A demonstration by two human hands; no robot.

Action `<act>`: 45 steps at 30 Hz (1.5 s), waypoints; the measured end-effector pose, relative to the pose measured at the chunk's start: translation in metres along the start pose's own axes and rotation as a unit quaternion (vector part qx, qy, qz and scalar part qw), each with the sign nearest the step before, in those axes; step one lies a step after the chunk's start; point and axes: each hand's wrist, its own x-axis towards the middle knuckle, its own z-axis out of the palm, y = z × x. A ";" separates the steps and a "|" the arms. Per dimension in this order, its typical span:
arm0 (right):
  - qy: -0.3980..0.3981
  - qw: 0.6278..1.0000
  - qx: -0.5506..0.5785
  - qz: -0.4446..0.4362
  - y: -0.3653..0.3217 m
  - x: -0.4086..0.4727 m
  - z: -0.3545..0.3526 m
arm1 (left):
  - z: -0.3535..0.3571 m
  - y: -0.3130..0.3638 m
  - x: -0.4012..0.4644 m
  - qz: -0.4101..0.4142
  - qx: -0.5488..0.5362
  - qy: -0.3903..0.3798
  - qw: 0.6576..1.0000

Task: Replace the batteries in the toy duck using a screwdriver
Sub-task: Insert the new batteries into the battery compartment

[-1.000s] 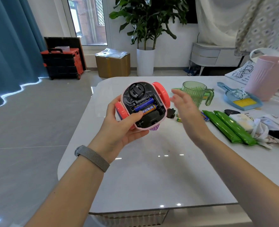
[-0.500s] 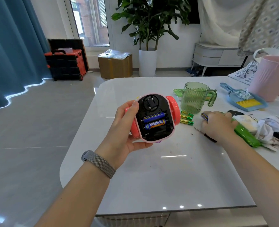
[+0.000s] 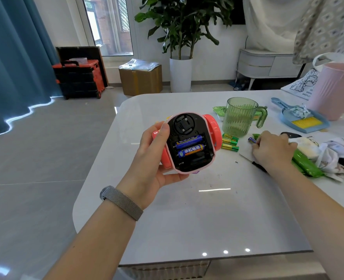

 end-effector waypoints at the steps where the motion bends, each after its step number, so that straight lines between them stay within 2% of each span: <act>1: 0.006 1.000 0.005 -0.003 -0.001 -0.001 0.000 | 0.000 0.000 0.000 0.001 0.000 0.000 1.000; 4: 0.050 0.997 0.061 -0.008 -0.003 -0.006 -0.004 | 0.000 0.000 0.001 -0.002 0.000 0.000 1.000; 7: 0.087 0.973 0.213 -0.032 -0.008 -0.014 -0.020 | 0.001 0.000 0.002 -0.005 -0.010 0.001 1.000; 11: -0.006 0.881 0.471 -0.043 -0.029 -0.041 -0.053 | 0.003 0.000 0.002 -0.011 -0.039 0.009 0.999; 16: -0.044 0.814 0.579 -0.030 -0.054 -0.072 -0.094 | 0.003 0.001 0.001 -0.030 -0.107 0.016 0.994; 17: -0.063 0.792 0.608 -0.012 -0.059 -0.076 -0.100 | 0.002 0.002 0.001 -0.033 -0.123 0.016 0.992; 18: -0.097 0.754 0.650 0.011 -0.063 -0.079 -0.106 | 0.001 0.002 0.001 -0.037 -0.142 0.015 0.989; 20: -0.189 0.645 0.739 0.036 -0.069 -0.087 -0.115 | -0.001 0.003 0.002 -0.044 -0.186 0.014 0.982; 21: -0.230 0.602 0.764 0.030 -0.071 -0.092 -0.118 | -0.001 0.005 0.002 -0.047 -0.206 0.016 0.977; 23: -0.289 0.560 0.776 0.001 -0.072 -0.100 -0.119 | -0.001 0.008 0.003 -0.053 -0.245 0.029 0.968; 24: -0.306 0.559 0.771 -0.015 -0.074 -0.103 -0.119 | -0.002 0.010 0.003 -0.056 -0.269 0.036 0.961; 29: -0.310 0.616 0.723 -0.044 -0.081 -0.110 -0.109 | -0.010 0.014 0.008 -0.050 -0.323 0.039 0.944; 33: -0.295 0.626 0.720 -0.054 -0.082 -0.111 -0.107 | -0.014 0.014 0.010 -0.054 -0.332 0.028 0.941; 41: -0.212 0.640 0.728 -0.121 -0.082 -0.117 -0.114 | -0.004 0.011 0.007 -0.057 -0.304 0.021 0.951; 45: -0.131 0.694 0.690 -0.159 -0.080 -0.116 -0.110 | 0.000 0.009 0.004 -0.060 -0.306 0.013 0.950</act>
